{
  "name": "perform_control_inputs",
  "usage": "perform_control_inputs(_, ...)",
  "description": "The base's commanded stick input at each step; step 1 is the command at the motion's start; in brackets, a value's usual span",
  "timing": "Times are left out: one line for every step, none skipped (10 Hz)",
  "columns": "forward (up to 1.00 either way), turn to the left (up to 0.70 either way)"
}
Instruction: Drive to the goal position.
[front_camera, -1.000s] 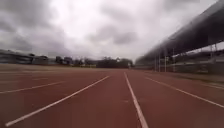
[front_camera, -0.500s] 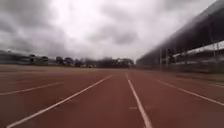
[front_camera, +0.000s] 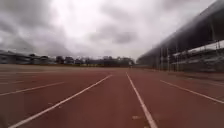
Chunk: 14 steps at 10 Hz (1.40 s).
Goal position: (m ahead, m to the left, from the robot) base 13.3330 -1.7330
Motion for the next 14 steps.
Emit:
perform_control_inputs(0.7, 0.0)
perform_control_inputs(0.7, 0.0)
perform_control_inputs(0.7, 0.0)
perform_control_inputs(0.7, 0.0)
perform_control_inputs(0.7, 0.0)
perform_control_inputs(0.7, 0.0)
perform_control_inputs(0.7, 0.0)
perform_control_inputs(0.7, 0.0)
perform_control_inputs(0.7, 0.0)
perform_control_inputs(0.7, 0.0)
perform_control_inputs(0.7, 0.0)
perform_control_inputs(0.7, 0.0)
perform_control_inputs(0.7, 0.0)
perform_control_inputs(0.7, 0.0)
